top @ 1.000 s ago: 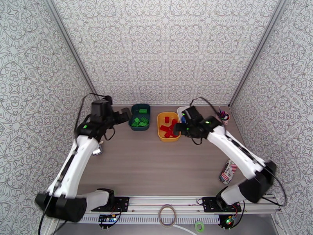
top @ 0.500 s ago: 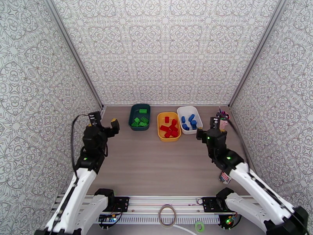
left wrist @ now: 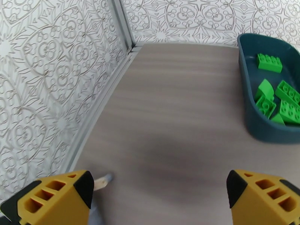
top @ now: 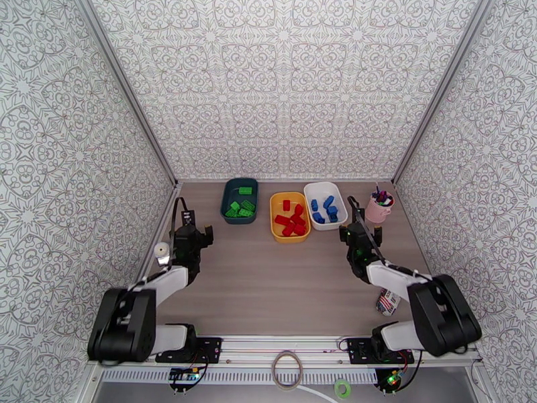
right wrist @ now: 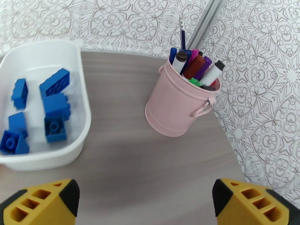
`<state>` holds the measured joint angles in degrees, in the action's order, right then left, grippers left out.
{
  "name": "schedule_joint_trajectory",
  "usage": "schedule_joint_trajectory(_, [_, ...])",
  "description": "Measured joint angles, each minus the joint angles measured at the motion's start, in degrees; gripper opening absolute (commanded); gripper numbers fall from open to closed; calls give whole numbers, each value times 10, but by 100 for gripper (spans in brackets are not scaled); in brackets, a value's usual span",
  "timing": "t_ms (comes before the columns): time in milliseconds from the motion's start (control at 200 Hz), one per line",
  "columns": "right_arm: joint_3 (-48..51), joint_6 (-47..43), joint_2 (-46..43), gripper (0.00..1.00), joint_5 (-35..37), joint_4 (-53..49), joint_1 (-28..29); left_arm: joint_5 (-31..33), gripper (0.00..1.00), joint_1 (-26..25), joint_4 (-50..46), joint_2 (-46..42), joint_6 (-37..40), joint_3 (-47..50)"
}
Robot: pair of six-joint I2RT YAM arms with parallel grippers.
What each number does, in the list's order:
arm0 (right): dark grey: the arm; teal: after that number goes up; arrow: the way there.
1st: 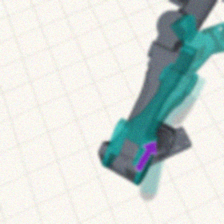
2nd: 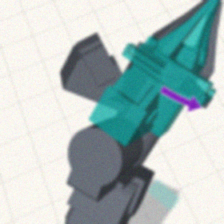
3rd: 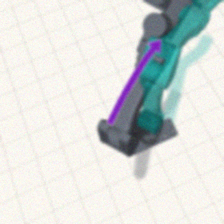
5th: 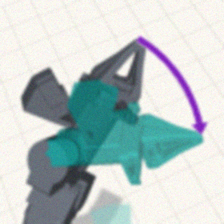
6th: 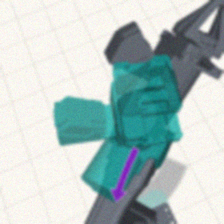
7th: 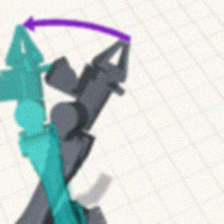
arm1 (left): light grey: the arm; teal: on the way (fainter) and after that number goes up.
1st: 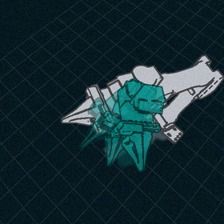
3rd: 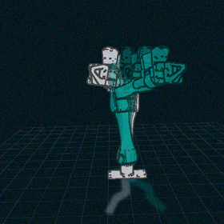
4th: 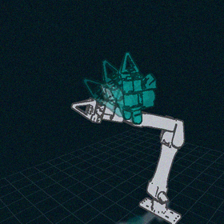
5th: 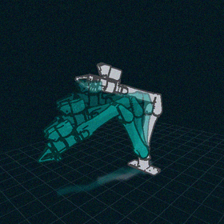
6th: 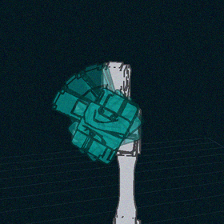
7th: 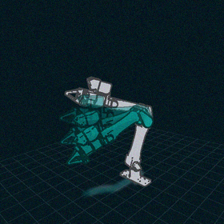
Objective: Sort the legos into containers by color
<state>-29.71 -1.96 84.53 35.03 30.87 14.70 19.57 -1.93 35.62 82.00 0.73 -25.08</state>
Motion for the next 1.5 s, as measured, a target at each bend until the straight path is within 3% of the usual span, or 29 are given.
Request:
schedule_joint_trajectory(195, [33,11,14,99,-68,70,-64,-25,99,17,177,67,-1,91])
schedule_joint_trajectory(460, [33,21,14,99,-140,89,-80,-71,99,47,170,67,-16,40])
schedule_joint_trajectory(590, [85,19,20,99,-184,187,-86,-79,99,47,168,67,-19,40])
schedule_joint_trajectory(710, [85,29,28,99,-218,171,-112,-80,99,47,167,67,-20,40])
schedule_joint_trajectory(1496, [68,35,28,99,-287,171,-126,-80,99,44,167,67,-20,40])
